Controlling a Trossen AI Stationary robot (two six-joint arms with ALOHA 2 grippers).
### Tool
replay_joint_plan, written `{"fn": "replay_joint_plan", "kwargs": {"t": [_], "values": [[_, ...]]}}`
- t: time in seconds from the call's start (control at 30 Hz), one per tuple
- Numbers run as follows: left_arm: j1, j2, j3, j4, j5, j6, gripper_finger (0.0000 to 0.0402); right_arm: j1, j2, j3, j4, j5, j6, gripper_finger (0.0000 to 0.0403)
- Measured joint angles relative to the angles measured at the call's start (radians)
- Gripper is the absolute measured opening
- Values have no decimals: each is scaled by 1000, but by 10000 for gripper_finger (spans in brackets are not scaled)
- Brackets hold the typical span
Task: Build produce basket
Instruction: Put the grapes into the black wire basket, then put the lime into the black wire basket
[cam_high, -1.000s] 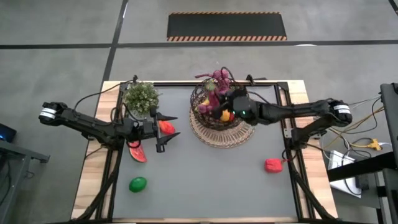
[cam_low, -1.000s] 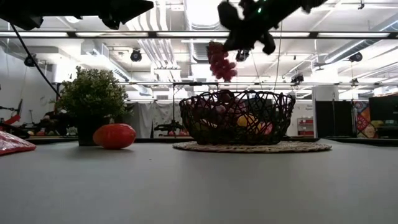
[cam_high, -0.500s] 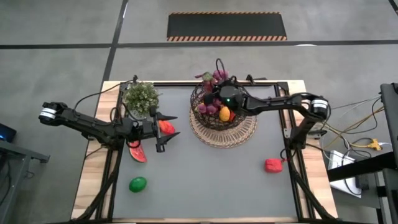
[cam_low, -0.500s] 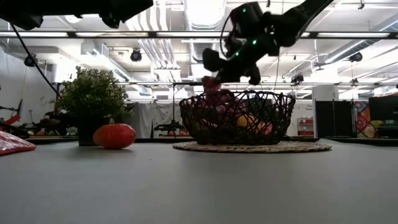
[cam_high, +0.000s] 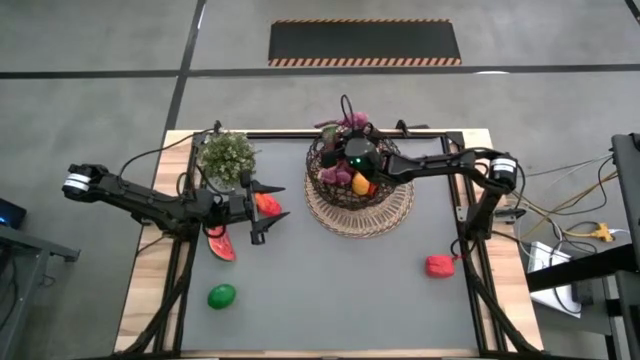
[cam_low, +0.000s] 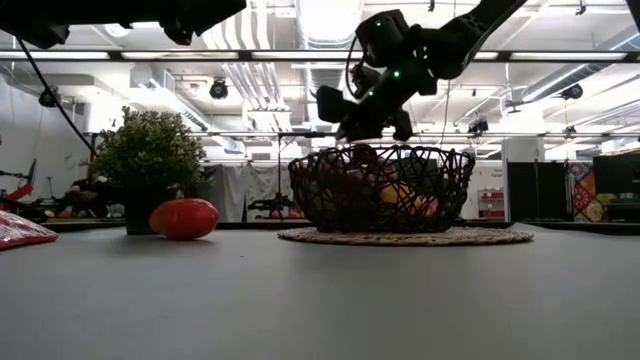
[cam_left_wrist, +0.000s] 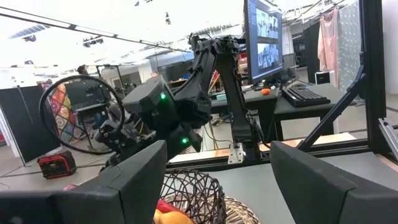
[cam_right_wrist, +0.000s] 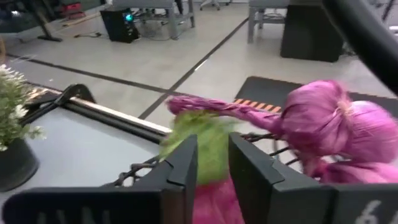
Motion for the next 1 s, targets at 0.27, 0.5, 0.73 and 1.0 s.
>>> {"fn": "replay_joint_plan", "kwargs": {"t": [0.27, 0.5, 0.73, 1.0], "values": [[0, 0, 1, 1, 0, -1, 267, 5, -55, 0, -76, 22, -87, 134], [0, 2, 0, 3, 0, -2, 267, 40, -145, 0, -179, -177, -158, 135], [0, 2, 0, 0, 0, -3, 267, 180, -300, -49, -299, -411, -296, 109], [0, 4, 0, 1, 35, -55, 267, 382, -396, -214, -250, -381, -343, 109]]}}
